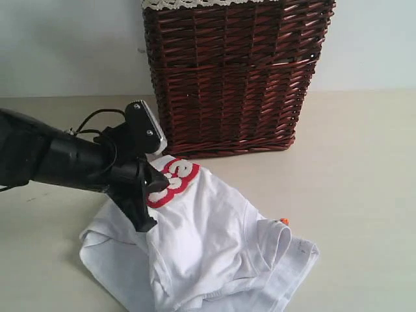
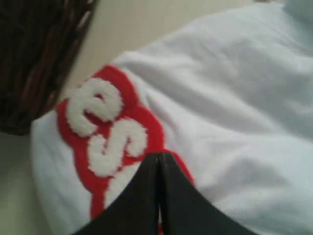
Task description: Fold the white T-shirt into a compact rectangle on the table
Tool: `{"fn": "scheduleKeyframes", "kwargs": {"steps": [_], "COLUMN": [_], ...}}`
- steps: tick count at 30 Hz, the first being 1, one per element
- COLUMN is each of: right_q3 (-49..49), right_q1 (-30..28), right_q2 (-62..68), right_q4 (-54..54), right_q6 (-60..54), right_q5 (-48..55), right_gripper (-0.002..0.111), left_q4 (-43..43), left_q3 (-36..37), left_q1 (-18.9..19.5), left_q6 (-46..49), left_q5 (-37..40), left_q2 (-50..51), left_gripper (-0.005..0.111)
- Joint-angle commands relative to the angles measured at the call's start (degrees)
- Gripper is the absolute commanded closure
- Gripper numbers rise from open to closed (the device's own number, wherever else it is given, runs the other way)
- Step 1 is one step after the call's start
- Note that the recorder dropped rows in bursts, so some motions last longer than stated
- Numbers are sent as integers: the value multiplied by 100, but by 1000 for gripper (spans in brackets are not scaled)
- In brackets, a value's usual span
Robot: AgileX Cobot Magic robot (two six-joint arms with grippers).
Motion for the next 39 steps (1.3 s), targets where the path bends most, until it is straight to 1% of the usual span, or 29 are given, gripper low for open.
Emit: {"fn": "scheduleKeyframes", "kwargs": {"steps": [1, 4, 9, 11, 13, 16, 19, 25, 26, 29, 30, 32, 35, 36, 39], "right_q3": [28, 28, 28, 28, 28, 28, 28, 28, 28, 28, 28, 28, 28, 28, 28], "right_q1": [0, 0, 0, 0, 0, 0, 0, 0, 0, 0, 0, 0, 0, 0, 0], "right_q2": [-38, -38, -38, -38, -38, -38, -38, -38, -38, -38, -38, -38, -38, -38, -38], "right_q4": [3, 3, 3, 3, 3, 3, 3, 3, 3, 3, 3, 3, 3, 3, 3], "right_q6": [-20, -20, -20, -20, -20, -20, -20, -20, -20, -20, -20, -20, -20, -20, -20], "right_q5": [-44, -44, -44, -44, -44, -44, -44, -44, -44, -44, -44, -44, -44, -44, -44], "right_gripper": [108, 108, 108, 108, 108, 108, 108, 108, 108, 108, 108, 108, 108, 108, 108], "left_q4": [-76, 388, 844, 1261, 1669, 1720, 1720, 1720, 1667, 1137, 1039, 1129, 1109, 1089, 988], "left_q3": [-337, -203, 203, 529, 1029, 1364, 1561, 1718, 1718, 1620, 1549, 1500, 1488, 1488, 1488], "left_q1": [367, 638, 716, 716, 716, 807, 946, 946, 946, 946, 946, 946, 907, 841, 626], "left_q6": [17, 17, 17, 17, 17, 7, -205, -595, -662, -663, -651, -547, -33, 13, 13], "left_q5": [-52, -87, -87, -100, -389, -363, 88, 352, 360, 466, 714, 1319, 2547, 2788, 3101], "left_q2": [418, 769, 812, 789, 611, 281, -297, -1046, -1140, -1467, -1513, -1486, -1232, -1151, -1073], "left_gripper": [107, 107, 107, 107, 107, 107, 107, 107, 107, 107, 107, 107, 107, 107, 107]}}
